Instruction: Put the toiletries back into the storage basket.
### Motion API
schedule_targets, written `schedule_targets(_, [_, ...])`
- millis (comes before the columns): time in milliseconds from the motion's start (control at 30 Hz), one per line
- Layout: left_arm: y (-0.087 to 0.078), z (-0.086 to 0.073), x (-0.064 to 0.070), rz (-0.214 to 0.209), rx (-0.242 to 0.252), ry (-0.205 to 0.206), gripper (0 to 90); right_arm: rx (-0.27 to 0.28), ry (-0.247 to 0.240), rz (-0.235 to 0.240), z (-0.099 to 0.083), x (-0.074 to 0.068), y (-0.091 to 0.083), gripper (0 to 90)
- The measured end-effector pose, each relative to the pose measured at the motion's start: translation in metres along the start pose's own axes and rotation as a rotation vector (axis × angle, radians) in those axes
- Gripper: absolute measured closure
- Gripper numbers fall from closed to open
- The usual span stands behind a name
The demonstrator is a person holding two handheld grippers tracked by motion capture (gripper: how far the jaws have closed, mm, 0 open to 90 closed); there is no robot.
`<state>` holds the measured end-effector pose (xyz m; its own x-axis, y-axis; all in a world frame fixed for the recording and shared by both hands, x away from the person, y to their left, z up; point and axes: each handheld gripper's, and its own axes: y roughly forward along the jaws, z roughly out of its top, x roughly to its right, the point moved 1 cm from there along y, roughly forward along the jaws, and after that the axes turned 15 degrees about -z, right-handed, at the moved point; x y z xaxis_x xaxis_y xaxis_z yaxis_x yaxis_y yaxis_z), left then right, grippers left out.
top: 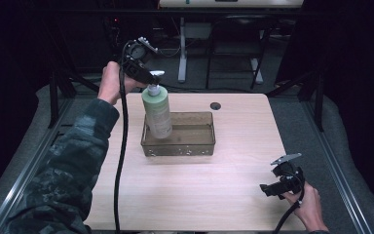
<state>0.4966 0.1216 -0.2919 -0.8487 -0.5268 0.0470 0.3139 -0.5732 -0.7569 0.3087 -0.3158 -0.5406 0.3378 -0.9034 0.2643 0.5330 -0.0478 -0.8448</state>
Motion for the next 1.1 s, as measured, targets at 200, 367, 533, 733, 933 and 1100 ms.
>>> schedule_targets(200, [0.002, -0.003, -0.002, -0.001, 0.016, -0.009, 62.5, 0.001, -0.001, -0.001, 0.000, 0.000, 0.000, 3.3])
schedule_targets(367, [0.004, -0.004, -0.003, 0.007, 0.014, -0.008, 62.5, 0.005, -0.004, -0.002, 0.000, 0.001, -0.001, 2.9])
schedule_targets(533, [0.008, -0.007, -0.003, 0.011, 0.024, -0.007, 62.5, 0.008, -0.011, -0.006, 0.000, 0.002, -0.001, 2.5])
schedule_targets(733, [0.011, -0.011, -0.005, 0.006, 0.038, -0.011, 62.5, 0.000, -0.003, 0.000, 0.000, 0.000, 0.000, 2.9])
schedule_targets(933, [0.017, -0.016, -0.005, 0.005, 0.029, -0.012, 62.5, 0.005, -0.011, -0.005, 0.000, 0.001, -0.001, 3.8])
schedule_targets(1100, [0.019, -0.019, -0.005, 0.003, 0.033, -0.017, 62.5, 0.003, -0.011, -0.009, 0.000, 0.001, -0.001, 3.5])
